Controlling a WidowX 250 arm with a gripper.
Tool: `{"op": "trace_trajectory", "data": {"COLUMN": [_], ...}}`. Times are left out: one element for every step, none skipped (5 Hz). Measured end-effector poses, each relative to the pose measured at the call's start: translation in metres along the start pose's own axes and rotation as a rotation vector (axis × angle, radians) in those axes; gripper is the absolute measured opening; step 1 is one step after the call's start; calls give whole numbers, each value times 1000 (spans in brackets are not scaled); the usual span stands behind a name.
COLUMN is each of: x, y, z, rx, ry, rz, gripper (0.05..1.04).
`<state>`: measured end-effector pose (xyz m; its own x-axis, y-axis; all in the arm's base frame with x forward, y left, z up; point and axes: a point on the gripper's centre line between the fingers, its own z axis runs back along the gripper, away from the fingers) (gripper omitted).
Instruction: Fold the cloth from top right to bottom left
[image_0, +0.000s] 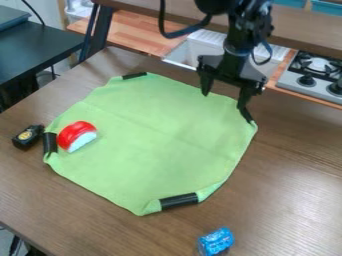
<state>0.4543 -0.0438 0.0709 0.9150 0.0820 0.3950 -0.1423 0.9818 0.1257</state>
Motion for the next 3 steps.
{"op": "trace_trajectory", "data": {"x": [2,16,17], "y": [-11,-21,-26], "z": [-15,-15,-24], "rx": [-18,-14,3], "ry": [-23,-65,-68], "rz": [53,115,146], "gripper": [1000,1000,1000]}}
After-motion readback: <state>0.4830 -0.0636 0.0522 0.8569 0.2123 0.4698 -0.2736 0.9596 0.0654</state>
